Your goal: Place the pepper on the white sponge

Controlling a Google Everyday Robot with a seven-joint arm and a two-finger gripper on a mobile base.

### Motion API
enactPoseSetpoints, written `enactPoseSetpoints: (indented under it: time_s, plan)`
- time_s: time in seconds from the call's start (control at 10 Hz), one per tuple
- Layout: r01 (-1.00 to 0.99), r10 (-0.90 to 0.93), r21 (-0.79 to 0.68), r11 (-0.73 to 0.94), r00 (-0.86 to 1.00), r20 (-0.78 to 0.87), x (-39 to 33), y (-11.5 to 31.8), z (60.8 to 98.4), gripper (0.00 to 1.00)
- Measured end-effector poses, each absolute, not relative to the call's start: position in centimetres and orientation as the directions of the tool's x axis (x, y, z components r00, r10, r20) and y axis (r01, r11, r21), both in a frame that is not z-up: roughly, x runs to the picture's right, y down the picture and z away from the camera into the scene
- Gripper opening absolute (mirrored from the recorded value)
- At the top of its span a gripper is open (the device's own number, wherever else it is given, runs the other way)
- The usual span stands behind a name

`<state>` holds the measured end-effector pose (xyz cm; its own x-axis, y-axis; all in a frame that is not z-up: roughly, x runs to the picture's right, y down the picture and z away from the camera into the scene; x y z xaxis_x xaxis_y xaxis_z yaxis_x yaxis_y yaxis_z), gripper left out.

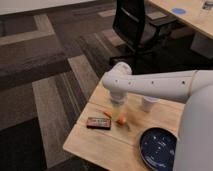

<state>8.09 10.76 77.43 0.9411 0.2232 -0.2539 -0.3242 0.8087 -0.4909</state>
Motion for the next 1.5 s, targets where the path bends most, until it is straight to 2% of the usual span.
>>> enactPoseSetpoints:
  time_s: [0.5,1.0,1.3,1.4,1.5]
  plan:
    - [-0.228,0.166,-0.536,0.813,0.973,-0.163,7.7,13.9,78.5,0.80]
    - [-0.156,0.109,-0.550,0.821,0.987,-0.118,7.4,14.8,80.2,0.79]
    - [-0.168,0.111,-0.557,0.813,0.985,-0.136,8.1,15.1,80.5,0.45]
    - [-0.183,0.114,-0.563,0.806,0.981,-0.156,8.3,15.3,80.5,0.24]
    - [-0.189,0.115,-0.564,0.804,0.980,-0.165,8.4,15.3,80.4,0.15]
